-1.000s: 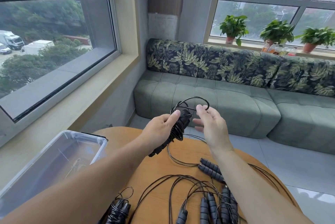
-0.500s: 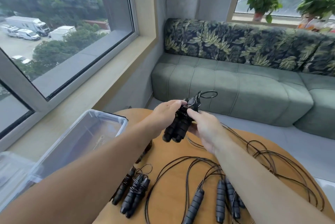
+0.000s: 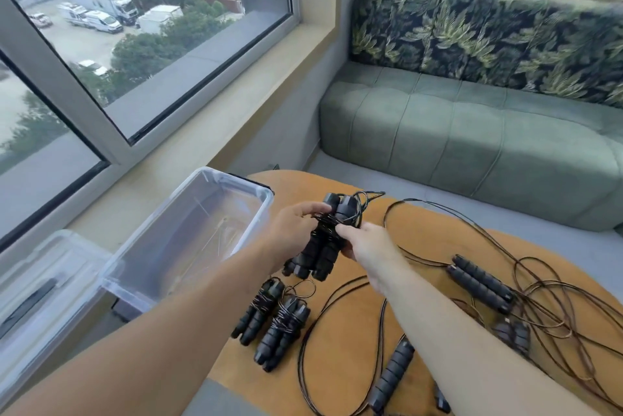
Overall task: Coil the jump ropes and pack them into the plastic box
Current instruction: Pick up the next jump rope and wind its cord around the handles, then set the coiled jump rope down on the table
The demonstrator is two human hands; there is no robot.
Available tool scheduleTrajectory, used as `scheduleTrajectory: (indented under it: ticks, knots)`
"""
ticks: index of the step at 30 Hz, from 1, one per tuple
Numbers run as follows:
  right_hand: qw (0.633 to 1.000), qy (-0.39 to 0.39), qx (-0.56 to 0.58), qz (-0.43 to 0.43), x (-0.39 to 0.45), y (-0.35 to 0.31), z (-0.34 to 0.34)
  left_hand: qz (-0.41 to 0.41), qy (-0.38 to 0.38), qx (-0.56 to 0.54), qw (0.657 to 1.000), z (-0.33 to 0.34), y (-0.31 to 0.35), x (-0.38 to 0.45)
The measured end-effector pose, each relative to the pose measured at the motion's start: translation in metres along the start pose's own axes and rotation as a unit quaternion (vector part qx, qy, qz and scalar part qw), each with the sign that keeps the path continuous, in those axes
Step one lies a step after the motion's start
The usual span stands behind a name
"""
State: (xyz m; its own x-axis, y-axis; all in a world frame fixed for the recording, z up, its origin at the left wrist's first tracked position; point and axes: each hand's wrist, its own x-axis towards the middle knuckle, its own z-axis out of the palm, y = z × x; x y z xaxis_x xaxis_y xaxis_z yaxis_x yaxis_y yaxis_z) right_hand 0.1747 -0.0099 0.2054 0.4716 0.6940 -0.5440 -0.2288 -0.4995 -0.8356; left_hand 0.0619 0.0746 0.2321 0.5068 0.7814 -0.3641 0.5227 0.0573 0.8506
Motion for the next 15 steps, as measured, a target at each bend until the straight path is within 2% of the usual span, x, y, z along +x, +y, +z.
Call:
scheduleTrajectory:
  ticks: [6,9,15]
  knots:
    - [0.999,-0.014,-0.031,0.036,0.017,0.039,0.032,-0.051,0.025,0.013,0.998,-0.004,-0.055,0.006]
    - [0.996,-0.022,-0.050,0.065,0.020,0.064,0.052,-0.072,0.042,0.071,0.994,-0.009,-0.083,0.001]
    - [0.993,-0.026,-0.046,0.108,0.028,0.099,0.078,-0.108,0.027,0.098,0.989,-0.008,-0.123,-0.006]
